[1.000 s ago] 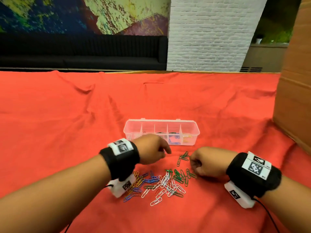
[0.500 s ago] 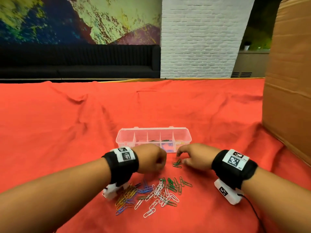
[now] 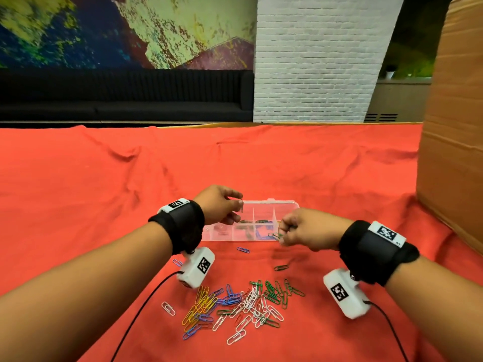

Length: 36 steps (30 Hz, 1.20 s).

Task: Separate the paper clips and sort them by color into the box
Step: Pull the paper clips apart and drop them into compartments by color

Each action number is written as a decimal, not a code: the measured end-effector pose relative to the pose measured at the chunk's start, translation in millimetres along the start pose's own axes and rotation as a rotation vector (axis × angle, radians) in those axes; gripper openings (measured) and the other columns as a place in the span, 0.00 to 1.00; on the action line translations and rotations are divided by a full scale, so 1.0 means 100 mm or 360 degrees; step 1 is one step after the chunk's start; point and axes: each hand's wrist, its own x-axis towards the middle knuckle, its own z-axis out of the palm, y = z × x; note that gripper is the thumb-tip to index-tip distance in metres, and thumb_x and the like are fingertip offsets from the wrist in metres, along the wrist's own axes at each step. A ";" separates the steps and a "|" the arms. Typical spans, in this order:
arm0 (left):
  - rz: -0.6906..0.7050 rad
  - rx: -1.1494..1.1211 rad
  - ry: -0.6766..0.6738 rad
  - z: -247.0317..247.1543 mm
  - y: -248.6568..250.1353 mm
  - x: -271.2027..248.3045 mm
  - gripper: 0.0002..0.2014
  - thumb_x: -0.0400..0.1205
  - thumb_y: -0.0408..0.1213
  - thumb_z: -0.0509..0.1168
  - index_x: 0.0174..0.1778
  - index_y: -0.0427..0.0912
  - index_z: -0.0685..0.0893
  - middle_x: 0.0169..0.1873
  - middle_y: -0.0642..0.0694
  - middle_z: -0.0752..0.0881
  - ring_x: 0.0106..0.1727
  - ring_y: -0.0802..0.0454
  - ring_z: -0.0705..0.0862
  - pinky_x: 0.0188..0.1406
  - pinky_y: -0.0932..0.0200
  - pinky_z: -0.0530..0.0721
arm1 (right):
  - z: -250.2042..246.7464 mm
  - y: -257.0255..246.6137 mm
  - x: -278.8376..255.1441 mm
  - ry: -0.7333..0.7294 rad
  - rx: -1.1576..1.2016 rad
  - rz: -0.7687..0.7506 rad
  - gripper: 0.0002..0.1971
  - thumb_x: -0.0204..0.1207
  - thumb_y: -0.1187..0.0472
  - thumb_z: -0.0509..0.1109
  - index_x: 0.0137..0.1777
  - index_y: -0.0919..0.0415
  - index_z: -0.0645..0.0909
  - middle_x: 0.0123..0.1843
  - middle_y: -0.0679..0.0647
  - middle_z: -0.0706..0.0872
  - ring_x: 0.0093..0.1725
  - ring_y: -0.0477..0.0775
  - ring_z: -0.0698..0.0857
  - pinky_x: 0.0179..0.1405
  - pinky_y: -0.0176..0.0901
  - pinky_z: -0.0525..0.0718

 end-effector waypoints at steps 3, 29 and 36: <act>0.0095 0.0336 0.0049 0.03 0.08 -0.01 0.13 0.84 0.29 0.63 0.62 0.41 0.85 0.37 0.43 0.88 0.28 0.54 0.86 0.34 0.55 0.88 | -0.04 -0.01 0.08 0.0108 0.0391 0.0091 0.07 0.73 0.64 0.75 0.37 0.56 0.80 0.25 0.51 0.69 0.22 0.49 0.63 0.21 0.36 0.62; 0.0244 0.1026 0.0184 -0.10 -0.16 0.13 0.08 0.79 0.41 0.67 0.47 0.50 0.91 0.38 0.52 0.89 0.43 0.50 0.86 0.45 0.60 0.82 | -0.24 -0.50 0.92 0.0064 -0.0112 0.0131 0.06 0.75 0.66 0.71 0.48 0.63 0.88 0.43 0.63 0.91 0.40 0.58 0.89 0.41 0.48 0.89; 0.0307 0.1277 0.0161 -0.10 -0.31 0.06 0.15 0.77 0.59 0.67 0.35 0.51 0.86 0.33 0.53 0.88 0.39 0.50 0.84 0.42 0.56 0.81 | -0.08 -0.18 1.08 0.0333 -0.1566 -0.0110 0.08 0.69 0.53 0.72 0.45 0.41 0.91 0.61 0.49 0.83 0.61 0.60 0.77 0.53 0.49 0.75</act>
